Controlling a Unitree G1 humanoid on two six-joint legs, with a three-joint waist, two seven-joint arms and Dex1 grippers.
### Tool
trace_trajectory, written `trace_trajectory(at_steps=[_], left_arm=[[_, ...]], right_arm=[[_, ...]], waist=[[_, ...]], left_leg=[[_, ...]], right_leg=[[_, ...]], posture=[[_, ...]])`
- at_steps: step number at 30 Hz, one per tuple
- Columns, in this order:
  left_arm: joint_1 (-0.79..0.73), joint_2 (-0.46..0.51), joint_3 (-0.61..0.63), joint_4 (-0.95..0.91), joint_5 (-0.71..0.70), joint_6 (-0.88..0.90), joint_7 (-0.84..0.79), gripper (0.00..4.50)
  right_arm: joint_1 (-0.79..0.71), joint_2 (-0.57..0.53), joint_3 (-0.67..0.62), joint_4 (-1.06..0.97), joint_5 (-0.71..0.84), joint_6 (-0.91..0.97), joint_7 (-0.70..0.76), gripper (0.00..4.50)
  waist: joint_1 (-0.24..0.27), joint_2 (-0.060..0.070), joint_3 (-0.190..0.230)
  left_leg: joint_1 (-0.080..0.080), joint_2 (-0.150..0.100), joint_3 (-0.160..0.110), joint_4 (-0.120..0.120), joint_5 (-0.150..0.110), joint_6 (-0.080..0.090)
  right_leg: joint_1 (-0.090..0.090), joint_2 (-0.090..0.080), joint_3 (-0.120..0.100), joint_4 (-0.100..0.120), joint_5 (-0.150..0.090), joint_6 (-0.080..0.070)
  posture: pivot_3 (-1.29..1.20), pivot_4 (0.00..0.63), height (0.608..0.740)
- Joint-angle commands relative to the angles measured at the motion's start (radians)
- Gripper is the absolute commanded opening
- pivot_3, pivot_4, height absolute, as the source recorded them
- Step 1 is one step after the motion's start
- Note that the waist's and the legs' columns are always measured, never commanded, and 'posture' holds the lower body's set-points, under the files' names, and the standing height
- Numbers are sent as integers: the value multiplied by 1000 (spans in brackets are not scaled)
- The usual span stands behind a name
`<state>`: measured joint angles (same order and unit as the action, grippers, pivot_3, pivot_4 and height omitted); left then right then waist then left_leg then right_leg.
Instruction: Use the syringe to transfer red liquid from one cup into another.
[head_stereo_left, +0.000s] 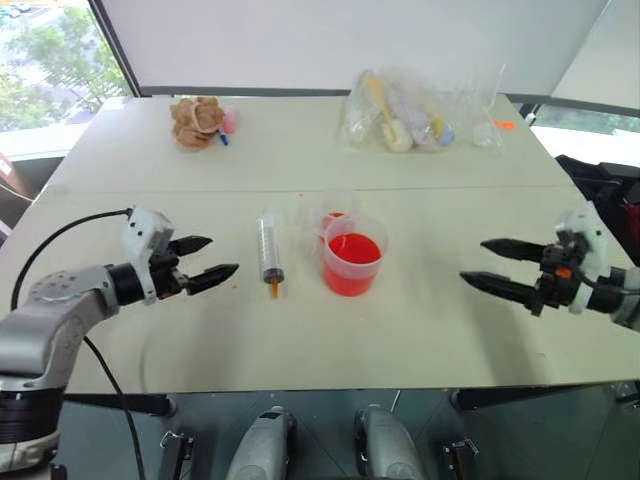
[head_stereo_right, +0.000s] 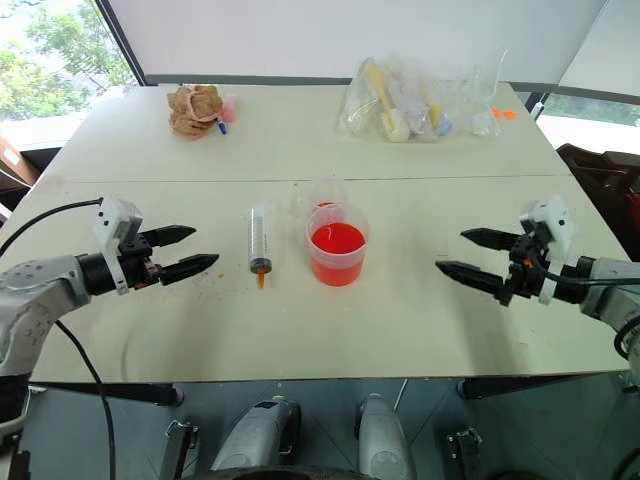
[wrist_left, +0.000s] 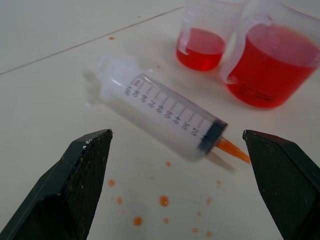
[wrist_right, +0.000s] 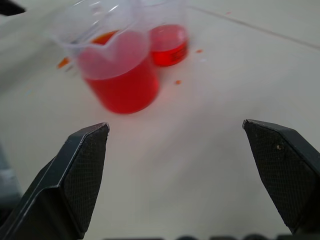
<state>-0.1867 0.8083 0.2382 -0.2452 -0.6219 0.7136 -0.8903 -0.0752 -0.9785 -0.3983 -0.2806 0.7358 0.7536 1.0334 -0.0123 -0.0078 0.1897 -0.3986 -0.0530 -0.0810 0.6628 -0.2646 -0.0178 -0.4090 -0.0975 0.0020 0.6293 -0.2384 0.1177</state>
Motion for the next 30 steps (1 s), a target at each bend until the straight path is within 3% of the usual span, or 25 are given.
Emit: trace_trajectory(at_steps=[1,10,17,22,24,27,30], left_arm=[[24,23,-9,-34,-8,19,-18,4390],[-6,-10,-38,-67,29,23,78,4390],[-97,-11,-30,-70,-33,176,147,4390],[-211,30,-99,-74,-72,395,177,4390],[-324,48,-178,-53,-58,512,196,4390],[-607,-16,-265,105,-47,813,252,4390],[-828,-97,-316,357,-50,900,319,4390]], right_arm=[[-7,-2,-12,-59,36,19,-9,4500],[-31,14,29,-90,17,60,-99,4500],[-63,23,45,-89,30,89,-138,4500],[-70,14,57,-84,18,85,-139,4500],[-87,11,63,-74,7,55,-123,4500],[-160,7,71,-58,10,26,-103,4500],[-247,3,91,-57,16,11,-85,4500]], waist=[[1,0,0],[20,0,0],[25,0,0],[25,-1,0],[26,-1,1],[24,-3,2],[19,-3,2]], left_leg=[[0,0,0,0,0,0],[-3,0,0,0,0,0],[-6,-1,0,0,0,0],[-9,-1,0,0,0,0],[-9,-1,0,1,0,0],[-9,-2,-1,3,0,0],[-8,-4,-1,3,0,0]], right_leg=[[0,0,0,0,0,0],[-2,-1,0,-2,0,0],[-5,-1,0,-2,0,1],[-8,0,-1,-1,2,3],[-7,0,-1,0,2,4],[-7,1,-2,1,2,4],[-5,1,-2,1,1,6]], posture=[[0,150,737],[0,150,737],[0,150,737],[0,150,737],[0,150,737],[0,150,737],[0,150,737]])
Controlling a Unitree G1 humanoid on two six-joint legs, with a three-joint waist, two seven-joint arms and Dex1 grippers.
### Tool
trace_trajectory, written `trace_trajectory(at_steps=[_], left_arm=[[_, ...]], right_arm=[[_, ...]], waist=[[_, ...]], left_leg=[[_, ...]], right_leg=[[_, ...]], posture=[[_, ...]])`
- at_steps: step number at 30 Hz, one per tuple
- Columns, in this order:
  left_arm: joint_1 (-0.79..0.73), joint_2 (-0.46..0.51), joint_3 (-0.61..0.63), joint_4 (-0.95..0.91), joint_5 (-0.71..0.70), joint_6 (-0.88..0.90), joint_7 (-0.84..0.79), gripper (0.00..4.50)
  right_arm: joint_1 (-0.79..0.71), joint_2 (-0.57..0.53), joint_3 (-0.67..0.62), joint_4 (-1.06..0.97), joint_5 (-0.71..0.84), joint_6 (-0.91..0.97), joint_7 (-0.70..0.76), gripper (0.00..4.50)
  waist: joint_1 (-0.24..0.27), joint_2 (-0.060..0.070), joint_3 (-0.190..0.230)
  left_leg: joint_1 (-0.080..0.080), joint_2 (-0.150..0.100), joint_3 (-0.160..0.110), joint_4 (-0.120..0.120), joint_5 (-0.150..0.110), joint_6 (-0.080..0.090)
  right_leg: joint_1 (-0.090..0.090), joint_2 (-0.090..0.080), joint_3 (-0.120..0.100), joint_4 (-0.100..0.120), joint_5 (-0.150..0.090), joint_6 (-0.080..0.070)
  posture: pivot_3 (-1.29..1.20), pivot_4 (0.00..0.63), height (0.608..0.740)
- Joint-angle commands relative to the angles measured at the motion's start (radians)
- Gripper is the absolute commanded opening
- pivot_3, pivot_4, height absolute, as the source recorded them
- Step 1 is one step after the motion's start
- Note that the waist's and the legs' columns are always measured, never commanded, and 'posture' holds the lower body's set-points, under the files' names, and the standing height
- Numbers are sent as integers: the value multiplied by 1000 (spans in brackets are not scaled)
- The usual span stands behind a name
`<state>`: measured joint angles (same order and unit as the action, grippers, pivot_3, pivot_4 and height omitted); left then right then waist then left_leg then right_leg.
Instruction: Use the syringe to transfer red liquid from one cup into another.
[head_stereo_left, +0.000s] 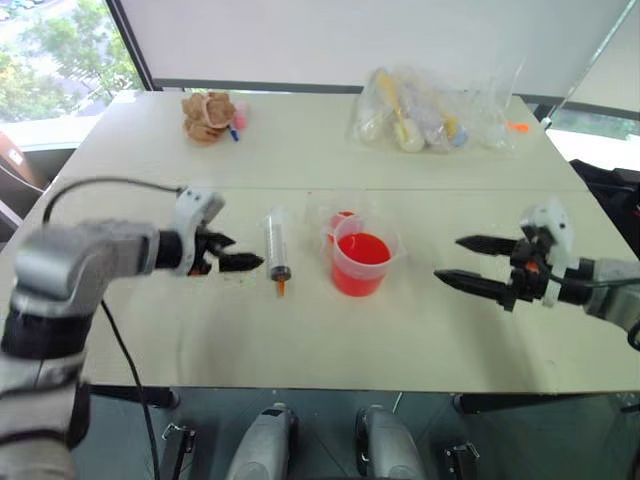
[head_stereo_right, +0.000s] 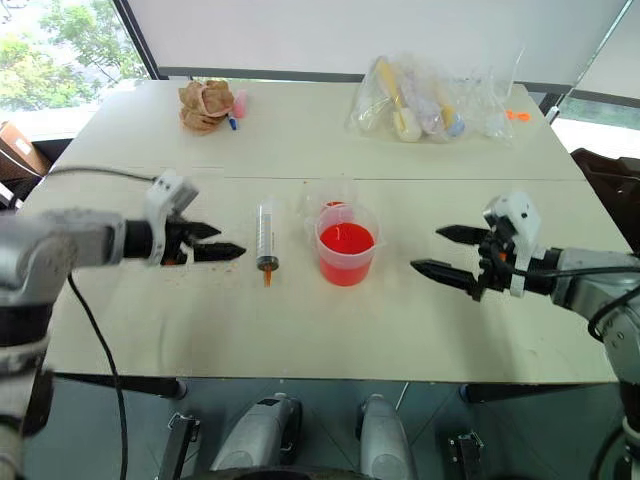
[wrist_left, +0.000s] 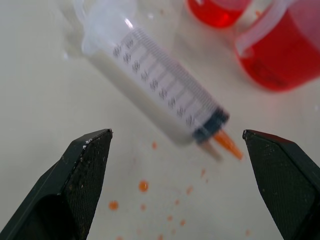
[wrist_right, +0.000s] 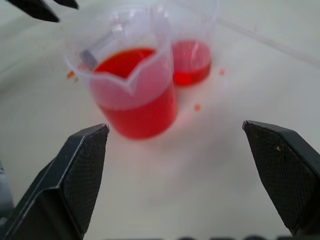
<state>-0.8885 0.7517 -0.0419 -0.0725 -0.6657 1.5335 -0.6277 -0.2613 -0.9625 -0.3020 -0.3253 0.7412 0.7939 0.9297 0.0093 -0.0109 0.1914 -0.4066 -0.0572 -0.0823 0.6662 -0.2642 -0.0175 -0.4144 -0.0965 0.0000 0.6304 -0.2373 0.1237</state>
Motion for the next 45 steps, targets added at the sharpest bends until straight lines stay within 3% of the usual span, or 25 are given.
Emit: trace_trajectory(at_steps=[1,7,11,14,22,23,25,29,30,38,42,45], left_arm=[[-181,-60,-49,274,-15,81,80,4390],[-435,-210,-84,720,96,81,239,4390],[-461,-330,-100,820,206,47,294,4390],[-471,-400,-44,943,274,-30,356,4390],[-503,-488,75,1130,366,-234,457,4390],[-507,-495,80,1138,374,-242,454,4150],[-513,-504,92,1149,385,-239,455,3535],[-510,-507,115,1149,399,-216,447,1620],[-509,-507,122,1147,403,-213,447,1446],[-526,-481,139,1038,380,-171,364,1444],[-508,-436,84,831,372,-184,283,1444],[-462,-355,3,585,380,-299,166,1444]], right_arm=[[-84,-13,2,-13,10,-34,23,4500],[-197,3,55,-59,2,-67,26,4500],[-234,40,80,-120,15,-77,-4,4500],[-230,59,83,-156,22,-75,-24,4500],[-201,50,77,-197,37,-71,-25,4500],[-202,49,78,-195,37,-71,-24,4500],[-200,44,78,-193,40,-71,-15,4500],[-194,28,83,-189,46,-71,16,4500],[-194,27,86,-189,48,-70,22,4500],[-191,11,90,-186,82,-34,65,4500],[-198,5,65,-141,52,-54,46,4500],[-196,-1,20,-92,49,-56,25,4500]], waist=[[-6,0,0],[-23,0,0],[-19,0,0],[-18,-1,1],[-15,-1,0],[-13,-1,0],[-11,-1,0],[2,-1,0],[3,-1,0],[2,-1,0],[0,-2,1],[-3,-2,1]], left_leg=[[0,0,0,0,0,0],[-2,0,0,-2,0,-1],[-3,0,1,-2,1,-1],[-4,0,1,-2,1,-1],[-3,0,1,-2,1,-3],[-3,0,1,-2,1,-3],[-3,0,1,-2,1,-3],[-3,0,1,-2,1,-3],[-3,-1,1,-2,1,-3],[-3,-1,1,-2,1,-3],[-5,0,1,-2,1,-3],[-5,0,2,-3,4,-7]], right_leg=[[0,0,0,0,0,0],[-5,0,1,1,-1,1],[-6,-1,1,1,-1,1],[-6,-1,2,1,-1,1],[-6,-2,2,2,0,1],[-6,-2,2,2,0,1],[-6,-2,2,2,0,2],[-6,-2,2,2,0,2],[-6,-2,2,2,0,2],[-6,-2,2,2,0,2],[-8,-2,2,2,0,2],[-9,-2,3,2,0,2]], posture=[[0,150,737],[0,150,737],[0,150,737],[0,150,737],[0,150,737],[0,150,737],[0,150,737],[0,150,737],[0,150,737],[0,150,737],[0,150,737],[0,150,737]])
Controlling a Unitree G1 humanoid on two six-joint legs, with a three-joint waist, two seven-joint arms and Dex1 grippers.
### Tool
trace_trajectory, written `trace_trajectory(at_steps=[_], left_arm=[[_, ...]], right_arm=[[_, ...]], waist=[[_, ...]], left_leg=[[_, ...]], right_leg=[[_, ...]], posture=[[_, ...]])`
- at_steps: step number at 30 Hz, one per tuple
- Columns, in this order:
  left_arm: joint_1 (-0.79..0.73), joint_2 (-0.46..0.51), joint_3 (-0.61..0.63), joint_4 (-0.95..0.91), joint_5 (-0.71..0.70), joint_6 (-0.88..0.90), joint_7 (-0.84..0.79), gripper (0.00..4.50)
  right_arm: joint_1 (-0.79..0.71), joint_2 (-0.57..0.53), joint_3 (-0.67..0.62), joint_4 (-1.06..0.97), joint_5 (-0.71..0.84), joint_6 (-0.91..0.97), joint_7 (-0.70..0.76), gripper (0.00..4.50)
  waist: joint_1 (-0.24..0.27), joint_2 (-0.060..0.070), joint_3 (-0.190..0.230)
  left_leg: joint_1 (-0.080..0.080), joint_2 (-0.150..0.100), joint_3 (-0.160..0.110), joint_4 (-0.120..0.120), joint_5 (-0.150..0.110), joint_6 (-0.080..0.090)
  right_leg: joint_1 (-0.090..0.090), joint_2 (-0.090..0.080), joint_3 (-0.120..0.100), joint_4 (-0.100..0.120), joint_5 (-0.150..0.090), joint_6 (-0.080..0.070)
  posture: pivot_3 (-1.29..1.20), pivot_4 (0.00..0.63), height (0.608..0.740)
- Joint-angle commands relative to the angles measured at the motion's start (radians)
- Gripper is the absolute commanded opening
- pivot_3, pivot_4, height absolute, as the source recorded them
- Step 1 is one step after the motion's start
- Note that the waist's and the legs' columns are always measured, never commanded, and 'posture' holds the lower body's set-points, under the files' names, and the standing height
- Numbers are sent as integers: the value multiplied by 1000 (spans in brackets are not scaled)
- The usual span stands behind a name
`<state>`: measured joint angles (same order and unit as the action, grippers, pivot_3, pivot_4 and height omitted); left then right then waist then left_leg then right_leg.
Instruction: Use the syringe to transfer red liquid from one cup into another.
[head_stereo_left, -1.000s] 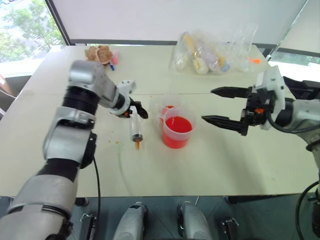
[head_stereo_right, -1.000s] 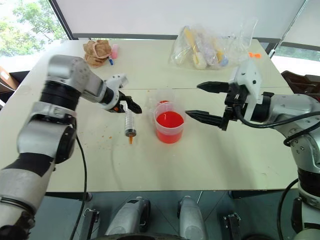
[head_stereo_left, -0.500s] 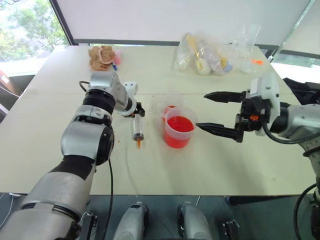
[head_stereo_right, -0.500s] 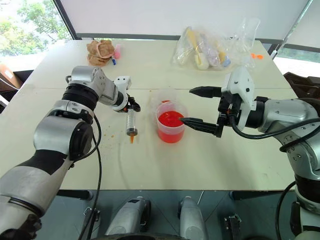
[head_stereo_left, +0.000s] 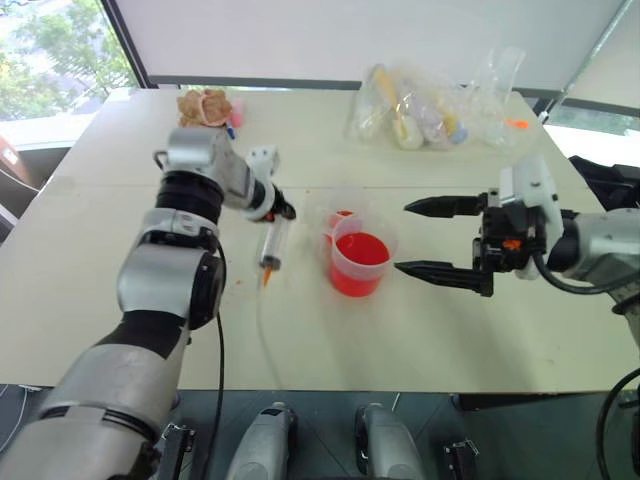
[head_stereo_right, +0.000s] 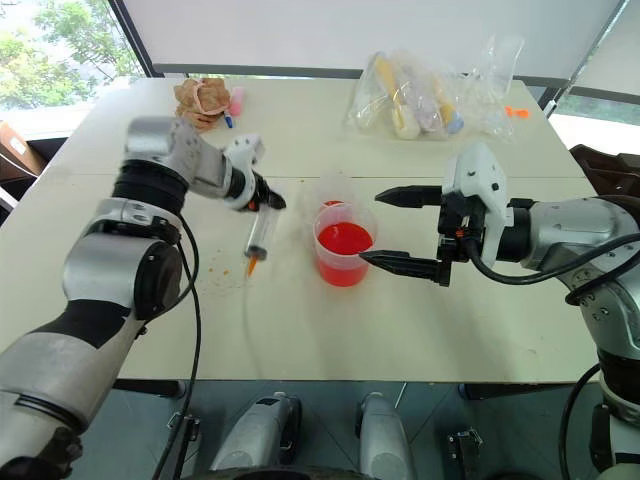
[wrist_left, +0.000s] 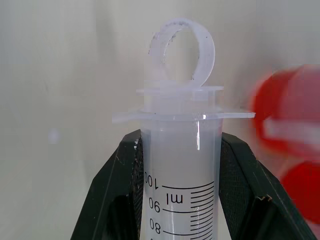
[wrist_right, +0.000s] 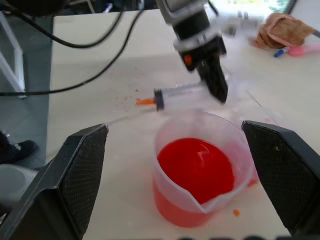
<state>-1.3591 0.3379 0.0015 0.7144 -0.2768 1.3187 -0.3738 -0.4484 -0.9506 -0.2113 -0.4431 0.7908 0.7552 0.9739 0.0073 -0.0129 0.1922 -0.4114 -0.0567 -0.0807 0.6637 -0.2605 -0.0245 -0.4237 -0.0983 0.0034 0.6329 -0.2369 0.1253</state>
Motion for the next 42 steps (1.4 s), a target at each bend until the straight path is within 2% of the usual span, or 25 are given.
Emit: trace_trajectory(at_steps=[1,3,5,7,10,16,21,29,34,42], left_arm=[[28,77,-39,-280,-21,-133,-125,1444],[71,83,-8,-405,-50,-222,-170,1444],[177,46,42,-575,-36,-483,-148,1444],[248,5,87,-657,-37,-603,-105,1444],[289,-48,126,-699,-175,-518,-178,1444],[420,-70,46,-837,-253,-611,-339,1444],[433,-110,32,-870,-328,-601,-376,1444],[467,-150,-7,-840,-319,-659,-375,1444],[422,-148,-3,-804,-307,-694,-370,1444],[393,-59,17,-786,-315,-691,-403,1444]], right_arm=[[-7,-15,-85,40,-3,-19,-24,4500],[-9,-12,-104,66,-17,-34,-37,4500],[-45,5,-112,126,-76,-88,-87,4500],[-71,18,-109,166,-121,-134,-120,4500],[-114,42,-85,197,-166,-174,-159,4500],[-205,83,-53,238,-223,-225,-205,4500],[-262,112,-23,280,-280,-293,-212,4500],[-280,139,-25,267,-253,-305,-191,4500],[-279,135,-28,263,-251,-298,-188,4500],[-258,138,-38,252,-244,-286,-191,4500]], waist=[[-1,0,0],[2,1,0],[7,1,-1],[7,1,-1],[6,1,-1],[-3,1,-1],[2,1,-1],[4,1,-1],[4,1,-1],[2,1,-1]], left_leg=[[0,0,0,0,0,0],[0,0,1,-1,0,-1],[0,0,2,-1,0,-1],[1,0,4,-1,0,-1],[0,0,5,0,0,-1],[1,0,8,0,0,-1],[1,0,9,1,-1,3],[1,0,9,1,-2,4],[1,0,9,1,-2,5],[2,0,9,1,-3,5]], right_leg=[[-1,0,1,0,0,0],[-1,0,2,0,0,0],[-1,0,4,-1,0,0],[-1,-1,5,-1,0,0],[-1,-1,6,-1,0,0],[-1,0,7,-1,0,0],[-1,1,8,0,0,0],[-1,1,9,-1,1,0],[-1,1,9,-1,1,0],[-1,1,9,0,1,0]], posture=[[0,150,737],[0,150,737],[0,150,737],[0,150,737],[0,150,737],[0,150,737],[0,150,737],[0,150,737],[0,150,737],[0,150,737]])
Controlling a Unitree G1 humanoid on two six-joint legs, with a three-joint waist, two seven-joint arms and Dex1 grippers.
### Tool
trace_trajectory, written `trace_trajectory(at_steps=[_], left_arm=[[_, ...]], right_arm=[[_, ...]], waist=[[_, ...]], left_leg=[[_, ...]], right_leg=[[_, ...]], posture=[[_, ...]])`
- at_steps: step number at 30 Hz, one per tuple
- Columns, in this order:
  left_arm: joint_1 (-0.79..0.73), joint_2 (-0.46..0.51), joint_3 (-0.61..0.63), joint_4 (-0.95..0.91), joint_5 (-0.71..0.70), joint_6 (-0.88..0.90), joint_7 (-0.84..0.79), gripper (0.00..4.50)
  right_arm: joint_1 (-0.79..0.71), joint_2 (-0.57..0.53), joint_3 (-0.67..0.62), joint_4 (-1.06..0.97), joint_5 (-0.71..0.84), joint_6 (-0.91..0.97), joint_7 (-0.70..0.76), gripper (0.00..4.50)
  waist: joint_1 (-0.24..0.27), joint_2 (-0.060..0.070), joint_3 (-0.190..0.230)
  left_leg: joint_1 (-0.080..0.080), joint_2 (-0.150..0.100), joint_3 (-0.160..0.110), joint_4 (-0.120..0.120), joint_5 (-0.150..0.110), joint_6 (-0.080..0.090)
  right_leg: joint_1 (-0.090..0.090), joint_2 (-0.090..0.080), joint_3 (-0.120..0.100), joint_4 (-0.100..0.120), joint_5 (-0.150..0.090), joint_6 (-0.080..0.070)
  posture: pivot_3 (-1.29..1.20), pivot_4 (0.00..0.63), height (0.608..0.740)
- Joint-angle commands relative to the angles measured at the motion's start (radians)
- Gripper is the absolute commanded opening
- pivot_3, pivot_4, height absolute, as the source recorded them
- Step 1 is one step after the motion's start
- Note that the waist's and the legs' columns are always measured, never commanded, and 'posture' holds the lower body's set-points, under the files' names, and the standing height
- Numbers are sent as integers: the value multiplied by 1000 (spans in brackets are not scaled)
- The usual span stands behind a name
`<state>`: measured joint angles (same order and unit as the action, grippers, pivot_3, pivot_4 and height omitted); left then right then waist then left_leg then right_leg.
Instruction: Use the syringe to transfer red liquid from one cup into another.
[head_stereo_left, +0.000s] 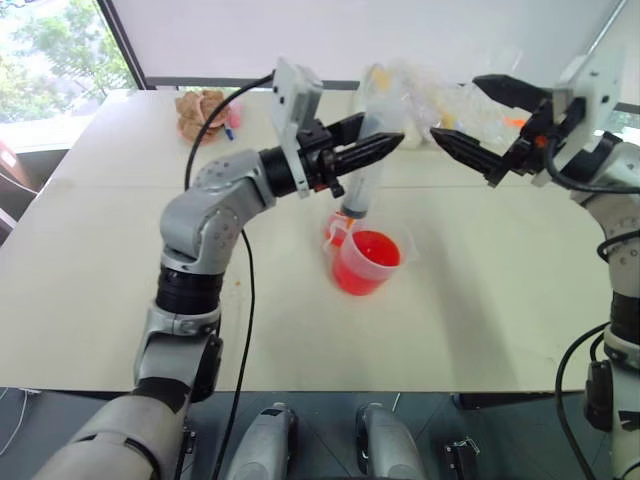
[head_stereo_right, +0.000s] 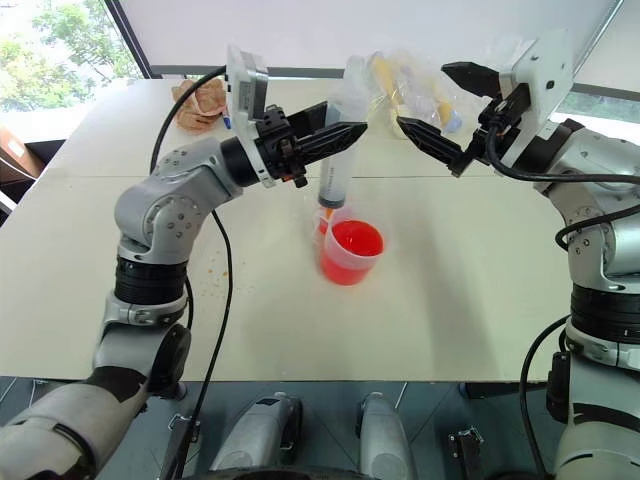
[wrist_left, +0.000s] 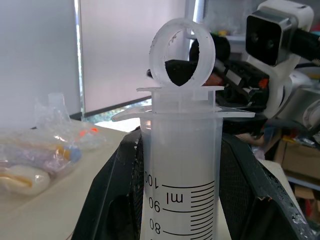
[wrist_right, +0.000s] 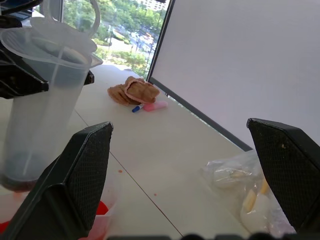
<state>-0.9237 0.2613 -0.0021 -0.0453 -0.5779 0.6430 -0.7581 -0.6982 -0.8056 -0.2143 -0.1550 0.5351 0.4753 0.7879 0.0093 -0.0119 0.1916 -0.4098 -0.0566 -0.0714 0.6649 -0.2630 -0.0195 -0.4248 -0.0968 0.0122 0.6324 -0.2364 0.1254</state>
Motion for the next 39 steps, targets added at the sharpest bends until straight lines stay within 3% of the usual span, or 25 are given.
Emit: trace_trajectory(at_steps=[1,14,39], left_arm=[[-50,29,23,-30,-20,-12,-27,1444],[-66,-16,34,-99,-144,86,23,1444],[78,-52,-145,23,50,-119,-111,1444]], right_arm=[[-9,-7,-34,-35,11,-8,-5,4500],[-35,0,-37,-46,16,-10,-27,4500],[-7,39,6,-135,119,79,-1,4500]], waist=[[0,0,0],[-3,0,0],[-1,0,0]], left_leg=[[0,0,0,0,0,0],[0,0,0,0,0,0],[1,1,2,0,0,1]], right_leg=[[0,0,0,0,0,0],[0,0,0,0,0,0],[0,0,2,0,0,0]], posture=[[0,150,737],[0,150,737],[0,150,737]])
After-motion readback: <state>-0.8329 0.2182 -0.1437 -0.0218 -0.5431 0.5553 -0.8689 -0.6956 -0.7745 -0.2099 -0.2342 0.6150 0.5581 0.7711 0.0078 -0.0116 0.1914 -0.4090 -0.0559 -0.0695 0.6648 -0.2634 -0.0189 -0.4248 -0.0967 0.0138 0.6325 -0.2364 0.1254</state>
